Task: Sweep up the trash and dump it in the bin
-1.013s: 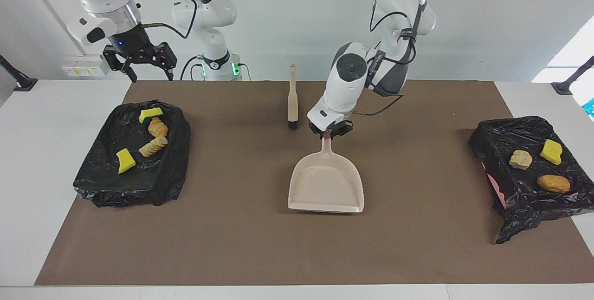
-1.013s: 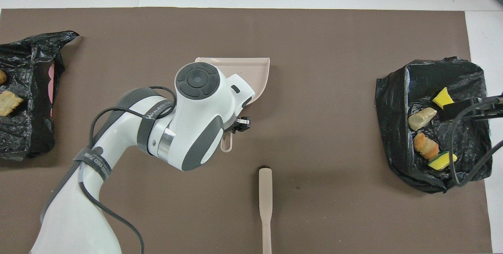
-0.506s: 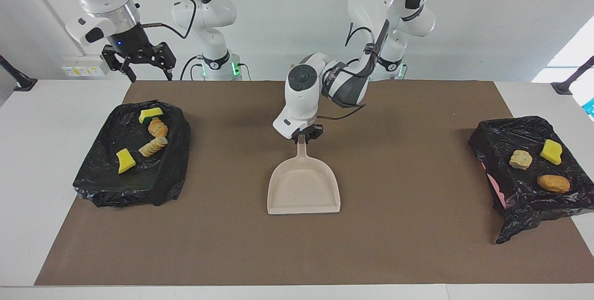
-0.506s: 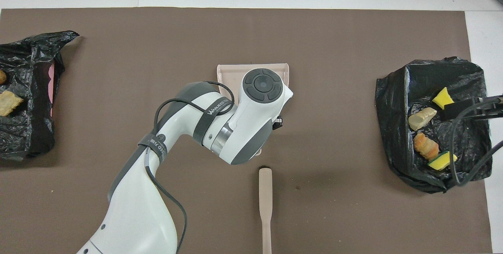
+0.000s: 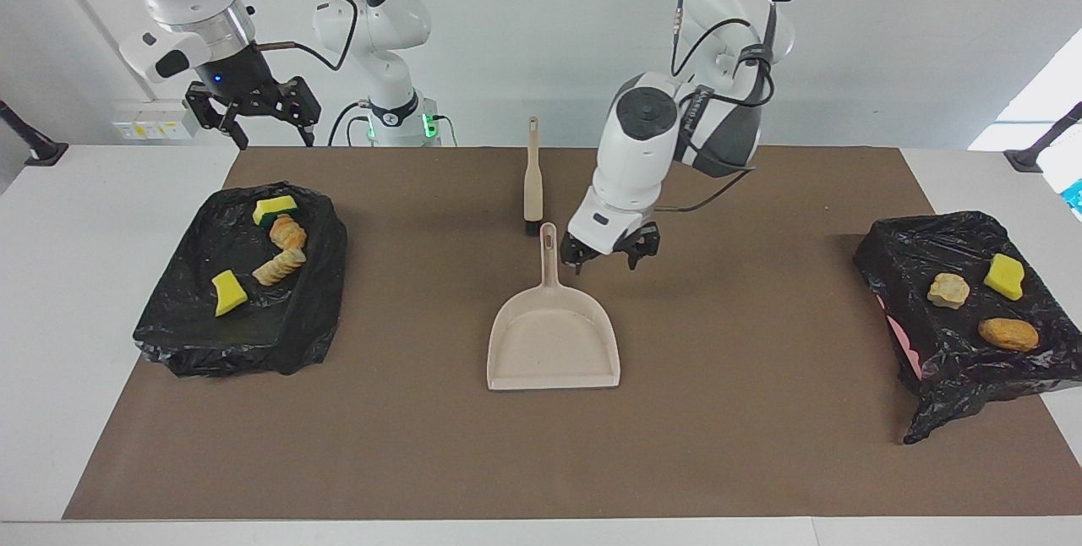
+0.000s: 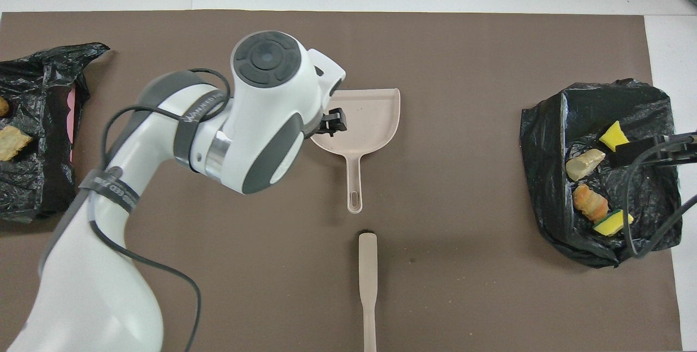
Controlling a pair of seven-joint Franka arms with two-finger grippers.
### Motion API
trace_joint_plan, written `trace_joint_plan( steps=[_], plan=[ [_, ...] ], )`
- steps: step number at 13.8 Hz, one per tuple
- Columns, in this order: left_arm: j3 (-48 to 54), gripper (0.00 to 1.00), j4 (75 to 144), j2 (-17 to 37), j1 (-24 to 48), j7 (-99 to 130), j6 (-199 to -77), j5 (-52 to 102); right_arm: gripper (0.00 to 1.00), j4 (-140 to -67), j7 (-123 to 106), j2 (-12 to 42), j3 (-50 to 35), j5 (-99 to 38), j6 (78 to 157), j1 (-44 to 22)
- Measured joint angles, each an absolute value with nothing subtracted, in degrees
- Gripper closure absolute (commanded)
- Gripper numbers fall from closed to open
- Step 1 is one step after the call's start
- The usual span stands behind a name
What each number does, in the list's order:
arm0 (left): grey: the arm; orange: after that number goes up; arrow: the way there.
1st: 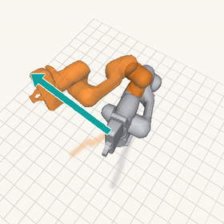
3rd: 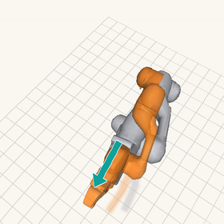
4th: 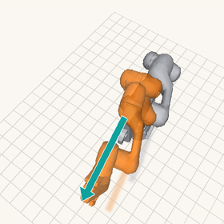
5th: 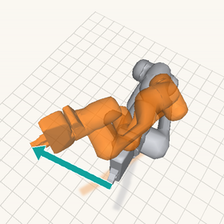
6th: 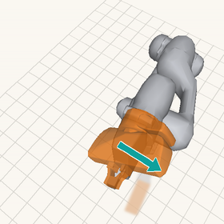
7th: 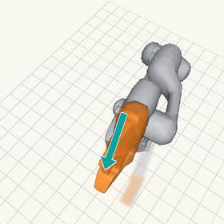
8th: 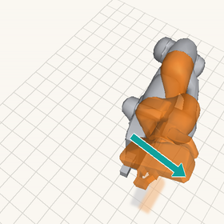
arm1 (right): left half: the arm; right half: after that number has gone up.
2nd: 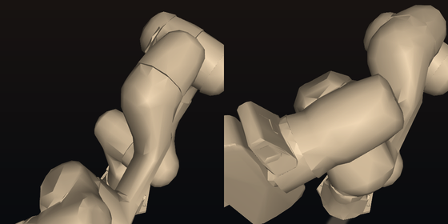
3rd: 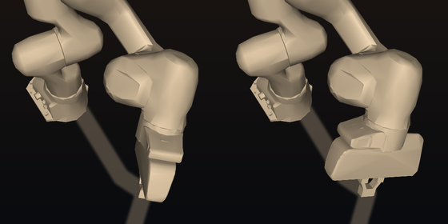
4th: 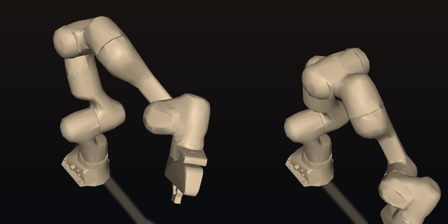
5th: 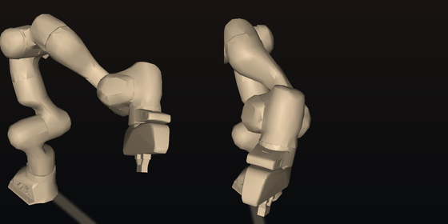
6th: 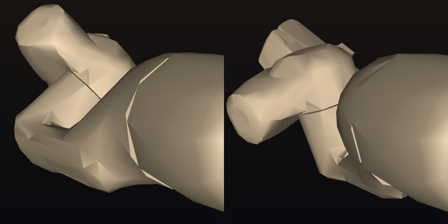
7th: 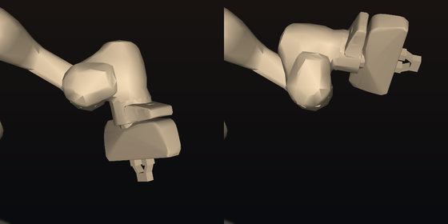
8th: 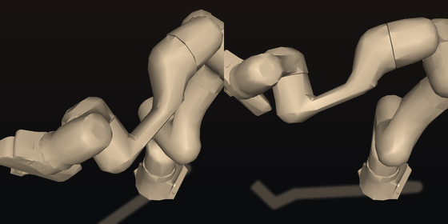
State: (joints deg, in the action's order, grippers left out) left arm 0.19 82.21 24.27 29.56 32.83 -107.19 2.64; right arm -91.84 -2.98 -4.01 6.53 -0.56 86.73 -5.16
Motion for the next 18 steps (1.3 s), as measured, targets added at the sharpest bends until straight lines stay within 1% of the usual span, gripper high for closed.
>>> trace_joint_plan(
  steps=[4, 7, 12, 15, 18],
  plan=[
    [0.1, 0.0, 82.2, 23.9, 21.5, 22.8, -107.1, 2.6, 0.0, -91.8, -3.0, -4.0, 6.5, -0.6, 86.7, -5.2],
    [0.1, 0.0, 82.1, 22.2, 16.4, 15.0, -105.5, 2.6, 0.0, -91.8, -3.0, -4.0, 6.5, -0.5, 86.7, -5.1],
    [0.0, 0.0, 82.1, 16.1, 8.0, 1.6, -97.9, 2.6, 0.0, -91.8, -3.0, -4.0, 6.5, -0.5, 86.7, -4.9],
    [0.0, 0.0, 82.4, 11.9, 5.4, -3.0, -93.1, 2.6, 0.0, -91.8, -3.0, -4.0, 6.5, -0.5, 86.7, -4.9],
    [0.0, 0.0, 82.5, 8.3, 4.8, -4.5, -88.7, 1.2, 0.0, -91.8, -3.0, -4.0, 6.5, -0.5, 86.7, -4.9]
  ],
)
